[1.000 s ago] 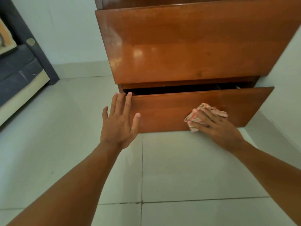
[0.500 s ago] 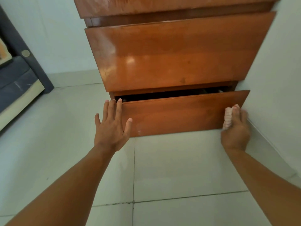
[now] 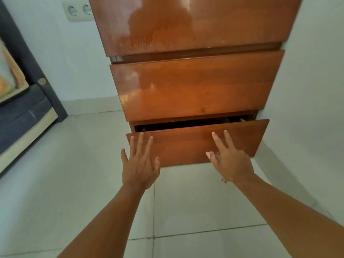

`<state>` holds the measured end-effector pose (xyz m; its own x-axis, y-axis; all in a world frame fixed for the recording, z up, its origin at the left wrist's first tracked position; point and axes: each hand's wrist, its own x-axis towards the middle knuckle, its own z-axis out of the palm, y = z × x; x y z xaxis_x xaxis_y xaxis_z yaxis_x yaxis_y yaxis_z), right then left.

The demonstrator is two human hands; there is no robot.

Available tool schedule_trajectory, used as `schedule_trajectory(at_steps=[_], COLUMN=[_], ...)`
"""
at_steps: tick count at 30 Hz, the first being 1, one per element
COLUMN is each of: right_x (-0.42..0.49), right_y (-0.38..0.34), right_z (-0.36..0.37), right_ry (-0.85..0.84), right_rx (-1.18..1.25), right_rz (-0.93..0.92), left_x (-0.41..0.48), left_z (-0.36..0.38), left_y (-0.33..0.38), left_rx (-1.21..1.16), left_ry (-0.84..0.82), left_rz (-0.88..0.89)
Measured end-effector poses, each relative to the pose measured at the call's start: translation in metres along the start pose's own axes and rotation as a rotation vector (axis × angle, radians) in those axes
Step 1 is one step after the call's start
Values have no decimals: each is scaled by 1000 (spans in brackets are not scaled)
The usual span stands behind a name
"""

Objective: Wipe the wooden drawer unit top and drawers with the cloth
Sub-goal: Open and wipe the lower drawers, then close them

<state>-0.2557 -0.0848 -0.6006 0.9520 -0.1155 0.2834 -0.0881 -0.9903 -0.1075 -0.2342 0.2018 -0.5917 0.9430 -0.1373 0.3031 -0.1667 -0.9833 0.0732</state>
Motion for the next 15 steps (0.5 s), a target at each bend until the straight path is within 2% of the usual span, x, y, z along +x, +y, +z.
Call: schedule_trajectory(at_steps=[8, 15], right_x=[2, 10], right_y=[-2, -3], right_z=[12, 26], right_ry=[-34, -26], right_rx=[-47, -5], right_rz=[-48, -39], left_x=[6, 14], left_z=[15, 29], left_y=[4, 1], left_rx=[41, 56], left_ry=[-60, -25], left_rz=[-52, -71])
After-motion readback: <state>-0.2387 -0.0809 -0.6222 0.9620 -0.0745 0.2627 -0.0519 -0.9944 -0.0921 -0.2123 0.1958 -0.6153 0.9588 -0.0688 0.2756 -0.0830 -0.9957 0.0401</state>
